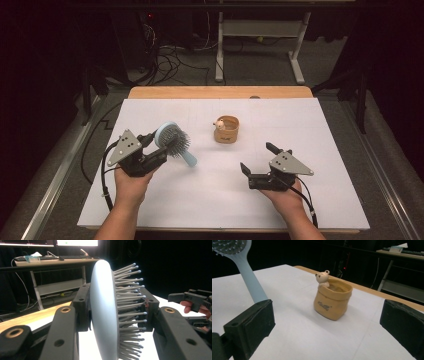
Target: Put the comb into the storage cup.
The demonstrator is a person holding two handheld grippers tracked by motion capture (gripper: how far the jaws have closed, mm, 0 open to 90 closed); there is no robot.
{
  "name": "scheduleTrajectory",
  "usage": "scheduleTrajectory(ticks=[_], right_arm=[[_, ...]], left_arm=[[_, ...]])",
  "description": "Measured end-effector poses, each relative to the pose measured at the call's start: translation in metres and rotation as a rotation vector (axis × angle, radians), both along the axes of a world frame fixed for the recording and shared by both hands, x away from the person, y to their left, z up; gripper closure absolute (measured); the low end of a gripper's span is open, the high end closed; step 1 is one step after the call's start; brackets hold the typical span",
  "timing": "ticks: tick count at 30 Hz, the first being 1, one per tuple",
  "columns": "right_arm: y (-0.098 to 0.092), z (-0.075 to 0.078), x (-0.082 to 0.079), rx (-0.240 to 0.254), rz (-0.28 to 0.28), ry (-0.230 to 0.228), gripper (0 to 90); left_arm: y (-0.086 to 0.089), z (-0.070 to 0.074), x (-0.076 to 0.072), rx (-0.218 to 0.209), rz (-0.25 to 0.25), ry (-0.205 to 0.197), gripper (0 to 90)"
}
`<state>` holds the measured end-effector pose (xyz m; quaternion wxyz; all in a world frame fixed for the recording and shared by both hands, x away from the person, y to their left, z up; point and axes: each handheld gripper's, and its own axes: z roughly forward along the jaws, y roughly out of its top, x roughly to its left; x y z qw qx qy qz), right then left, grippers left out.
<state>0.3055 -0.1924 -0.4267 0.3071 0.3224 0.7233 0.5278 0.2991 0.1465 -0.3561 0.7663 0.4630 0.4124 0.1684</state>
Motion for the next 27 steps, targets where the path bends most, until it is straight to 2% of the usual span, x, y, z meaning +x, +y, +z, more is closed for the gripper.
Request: scheduleTrajectory(ticks=[9, 14, 27], right_arm=[[-0.024, -0.004, -0.005, 0.011, -0.050, 0.005, 0.1], [-0.034, -0.005, -0.008, -0.001, -0.073, -0.007, 0.1], [-0.059, -0.014, -0.017, -0.024, -0.134, 0.009, 0.1]], left_arm=[[0.006, 0.000, 0.001, 0.003, 0.015, -0.009, 54.8], [0.011, 0.001, 0.002, 0.001, 0.025, -0.012, 54.7], [0.014, 0.001, 0.003, -0.009, 0.028, -0.010, 54.6]])
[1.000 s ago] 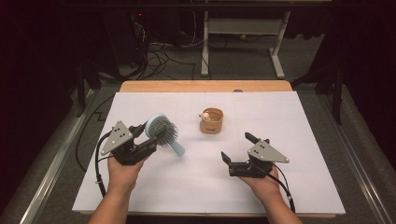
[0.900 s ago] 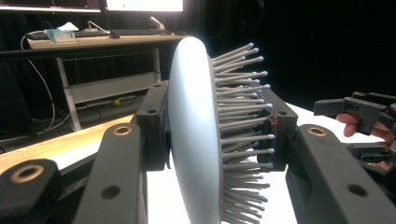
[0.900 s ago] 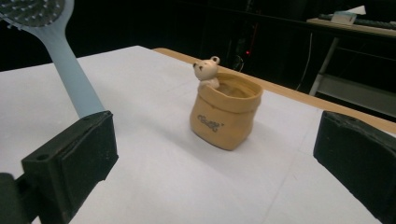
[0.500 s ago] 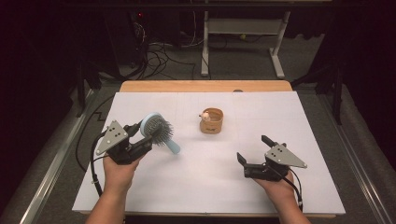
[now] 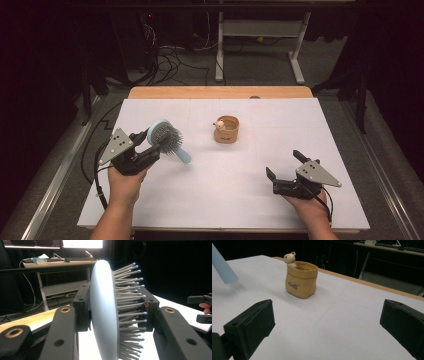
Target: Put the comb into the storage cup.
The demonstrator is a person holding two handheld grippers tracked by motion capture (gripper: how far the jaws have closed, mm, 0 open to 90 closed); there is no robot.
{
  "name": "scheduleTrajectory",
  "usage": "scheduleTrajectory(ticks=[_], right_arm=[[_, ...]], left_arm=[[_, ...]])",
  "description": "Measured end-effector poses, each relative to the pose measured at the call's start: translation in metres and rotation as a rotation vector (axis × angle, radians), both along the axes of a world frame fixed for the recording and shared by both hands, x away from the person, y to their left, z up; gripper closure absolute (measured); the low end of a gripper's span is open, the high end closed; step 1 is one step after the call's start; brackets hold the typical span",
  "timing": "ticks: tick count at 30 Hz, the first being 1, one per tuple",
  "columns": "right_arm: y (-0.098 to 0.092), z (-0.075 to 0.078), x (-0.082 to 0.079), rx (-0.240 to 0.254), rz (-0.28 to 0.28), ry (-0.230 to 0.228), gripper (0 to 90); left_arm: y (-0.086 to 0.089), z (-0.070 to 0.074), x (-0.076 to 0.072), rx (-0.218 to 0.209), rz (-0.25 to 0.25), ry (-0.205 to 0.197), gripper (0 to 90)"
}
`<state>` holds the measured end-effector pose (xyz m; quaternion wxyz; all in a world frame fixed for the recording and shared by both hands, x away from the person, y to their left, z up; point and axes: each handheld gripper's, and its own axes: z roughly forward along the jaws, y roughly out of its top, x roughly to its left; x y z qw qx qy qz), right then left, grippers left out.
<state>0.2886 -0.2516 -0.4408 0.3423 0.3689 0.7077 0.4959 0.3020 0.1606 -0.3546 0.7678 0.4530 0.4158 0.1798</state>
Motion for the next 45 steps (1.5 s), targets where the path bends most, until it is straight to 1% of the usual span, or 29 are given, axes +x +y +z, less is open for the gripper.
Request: scheduleTrajectory(ticks=[3, 4, 6, 9, 13, 16, 20, 23, 24, 31, 34, 39, 41, 45], right_arm=[[-0.006, -0.002, -0.003, 0.005, -0.006, 0.002, 0.1], [-0.008, -0.002, -0.004, 0.005, -0.012, 0.003, 0.1], [-0.013, -0.004, -0.005, 0.019, -0.018, 0.010, 0.1], [-0.020, -0.005, -0.008, 0.028, -0.032, 0.018, 0.0], [-0.024, -0.007, -0.010, 0.030, -0.045, 0.010, 0.1], [-0.027, -0.008, -0.010, 0.042, -0.055, 0.014, 0.1], [-0.028, -0.007, -0.010, 0.051, -0.056, 0.005, 0.1], [-0.027, -0.007, -0.010, 0.043, -0.052, 0.006, 0.1], [-0.027, -0.008, -0.010, 0.044, -0.053, 0.006, 0.1], [-0.026, -0.008, -0.010, 0.047, -0.049, 0.003, 0.1], [-0.026, -0.008, -0.010, 0.047, -0.051, 0.001, 0.1], [-0.027, -0.008, -0.010, 0.046, -0.052, 0.000, 0.1], [-0.027, -0.008, -0.010, 0.047, -0.054, 0.002, 0.1], [-0.027, -0.008, -0.010, 0.047, -0.054, -0.002, 0.1]], left_arm=[[0.001, 0.000, 0.000, -0.006, 0.002, 0.002, 54.6], [0.002, 0.000, 0.001, -0.014, 0.005, 0.005, 54.5], [0.003, 0.001, 0.000, -0.023, 0.003, 0.005, 54.4], [0.002, 0.001, 0.000, -0.022, -0.002, -0.001, 54.4], [-0.001, 0.000, 0.000, -0.015, -0.008, 0.003, 54.5], [-0.003, 0.001, 0.002, -0.019, -0.015, 0.004, 54.5], [-0.012, 0.006, 0.002, -0.035, -0.031, 0.004, 54.5], [-0.019, 0.009, 0.002, -0.025, -0.028, -0.008, 54.6], [-0.021, 0.010, 0.002, -0.028, -0.031, -0.007, 54.6], [-0.030, 0.018, 0.010, -0.031, -0.026, -0.012, 54.7], [-0.034, 0.022, 0.013, -0.044, -0.035, -0.012, 54.7], [-0.040, 0.028, 0.016, -0.049, -0.038, -0.028, 54.7], [-0.043, 0.031, 0.019, -0.054, -0.040, -0.030, 54.7], [-0.049, 0.035, 0.025, -0.051, -0.037, -0.036, 54.7]])
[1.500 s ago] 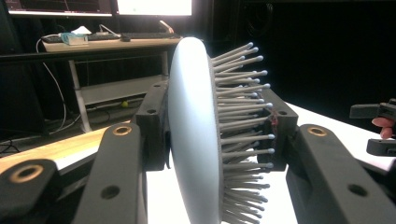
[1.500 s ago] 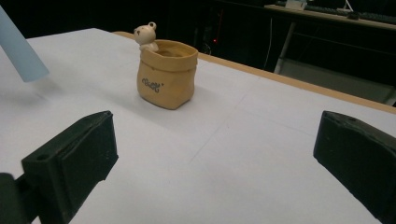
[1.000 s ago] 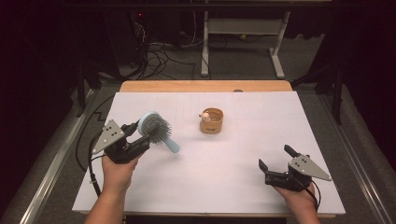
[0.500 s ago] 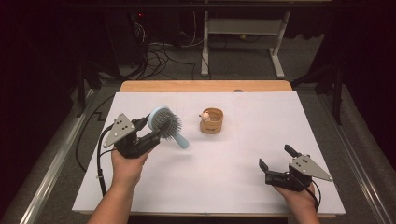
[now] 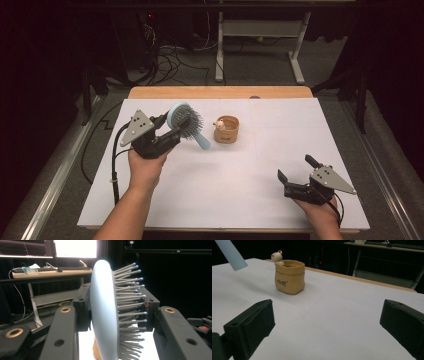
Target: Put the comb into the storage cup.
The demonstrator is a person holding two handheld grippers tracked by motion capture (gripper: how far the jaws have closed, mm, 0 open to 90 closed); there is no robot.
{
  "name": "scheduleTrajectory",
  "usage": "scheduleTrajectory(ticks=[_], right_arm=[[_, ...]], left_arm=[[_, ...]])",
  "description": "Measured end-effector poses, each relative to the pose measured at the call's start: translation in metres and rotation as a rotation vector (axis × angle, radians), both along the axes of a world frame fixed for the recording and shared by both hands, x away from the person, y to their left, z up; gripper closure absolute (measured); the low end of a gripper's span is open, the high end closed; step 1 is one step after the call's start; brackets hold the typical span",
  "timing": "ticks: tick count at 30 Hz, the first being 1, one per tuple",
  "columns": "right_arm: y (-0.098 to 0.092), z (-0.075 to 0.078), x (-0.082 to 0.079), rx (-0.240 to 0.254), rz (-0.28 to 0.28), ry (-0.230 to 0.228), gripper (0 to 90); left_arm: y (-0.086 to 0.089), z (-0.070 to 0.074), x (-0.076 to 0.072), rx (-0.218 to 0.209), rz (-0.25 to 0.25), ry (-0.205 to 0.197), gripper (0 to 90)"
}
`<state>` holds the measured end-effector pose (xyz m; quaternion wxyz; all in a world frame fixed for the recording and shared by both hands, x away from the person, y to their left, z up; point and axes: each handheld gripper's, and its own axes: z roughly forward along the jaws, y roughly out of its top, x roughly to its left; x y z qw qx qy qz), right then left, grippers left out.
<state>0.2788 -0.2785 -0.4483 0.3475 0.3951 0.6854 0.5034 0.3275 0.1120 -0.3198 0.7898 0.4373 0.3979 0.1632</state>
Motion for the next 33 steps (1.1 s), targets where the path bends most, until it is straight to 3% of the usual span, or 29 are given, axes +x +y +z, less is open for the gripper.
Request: scheduleTrajectory(ticks=[9, 33], right_arm=[[-0.001, 0.002, -0.001, 0.003, 0.003, -0.007, 0.1], [-0.002, 0.003, -0.001, 0.015, 0.002, -0.009, 0.1]], left_arm=[[-0.013, 0.005, 0.016, -0.007, -0.005, 0.014, 54.8], [-0.040, 0.026, 0.037, -0.002, -0.028, -0.006, 54.9]])
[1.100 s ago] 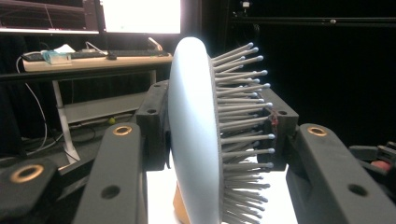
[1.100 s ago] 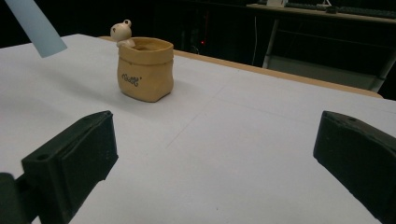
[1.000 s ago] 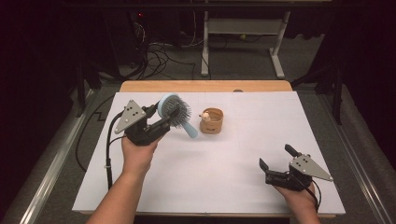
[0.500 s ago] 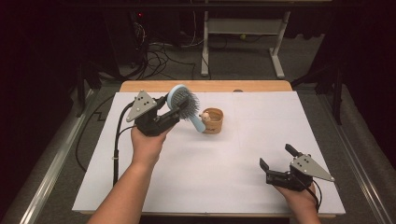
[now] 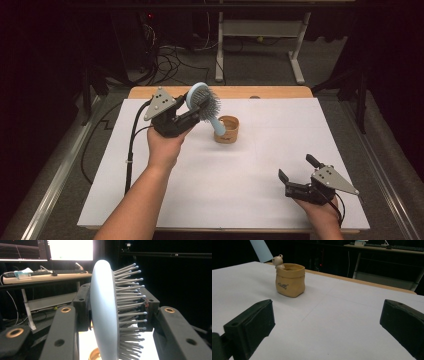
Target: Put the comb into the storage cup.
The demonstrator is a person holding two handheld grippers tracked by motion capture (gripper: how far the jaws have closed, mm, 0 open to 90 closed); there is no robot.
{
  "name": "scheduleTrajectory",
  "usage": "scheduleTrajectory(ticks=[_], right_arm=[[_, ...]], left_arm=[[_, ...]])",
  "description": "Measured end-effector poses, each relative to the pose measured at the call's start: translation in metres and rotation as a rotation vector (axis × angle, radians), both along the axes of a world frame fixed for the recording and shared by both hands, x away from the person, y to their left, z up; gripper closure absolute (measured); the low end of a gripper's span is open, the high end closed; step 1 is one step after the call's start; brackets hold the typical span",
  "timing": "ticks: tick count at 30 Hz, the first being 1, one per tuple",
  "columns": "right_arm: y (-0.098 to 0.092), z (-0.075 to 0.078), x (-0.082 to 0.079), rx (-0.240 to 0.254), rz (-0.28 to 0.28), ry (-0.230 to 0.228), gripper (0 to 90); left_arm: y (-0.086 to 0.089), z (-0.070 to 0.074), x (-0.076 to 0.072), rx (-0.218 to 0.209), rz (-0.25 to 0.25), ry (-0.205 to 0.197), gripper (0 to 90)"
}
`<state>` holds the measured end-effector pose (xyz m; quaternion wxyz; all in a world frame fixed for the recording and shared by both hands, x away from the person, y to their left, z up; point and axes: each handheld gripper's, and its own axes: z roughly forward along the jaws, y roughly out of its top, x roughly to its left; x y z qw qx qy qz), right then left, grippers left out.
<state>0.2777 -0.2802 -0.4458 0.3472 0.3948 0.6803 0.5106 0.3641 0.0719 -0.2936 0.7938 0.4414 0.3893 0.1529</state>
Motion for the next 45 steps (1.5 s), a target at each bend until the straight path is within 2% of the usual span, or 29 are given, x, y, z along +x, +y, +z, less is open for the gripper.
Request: scheduleTrajectory(ticks=[13, 22, 30, 35, 40, 45], right_arm=[[-0.002, 0.000, 0.001, 0.011, -0.006, -0.002, 0.1], [-0.003, 0.000, 0.001, 0.018, -0.010, -0.006, 0.1], [-0.004, 0.002, 0.000, 0.025, -0.016, -0.014, 0.1], [-0.005, 0.001, 0.000, 0.031, -0.017, -0.012, 0.1], [-0.005, 0.001, 0.000, 0.032, -0.007, -0.011, 0.1], [-0.004, 0.002, 0.000, 0.031, -0.008, -0.012, 0.1]], left_arm=[[-0.019, 0.007, 0.017, 0.017, -0.006, -0.014, 54.9], [-0.028, 0.007, 0.030, 0.014, 0.000, -0.012, 54.9], [-0.036, 0.005, 0.040, 0.018, 0.005, -0.001, 54.9], [-0.037, 0.001, 0.048, 0.024, 0.010, 0.021, 54.8], [-0.039, -0.004, 0.052, 0.041, 0.014, 0.028, 54.9], [-0.041, -0.008, 0.057, 0.037, 0.025, 0.043, 54.8]])
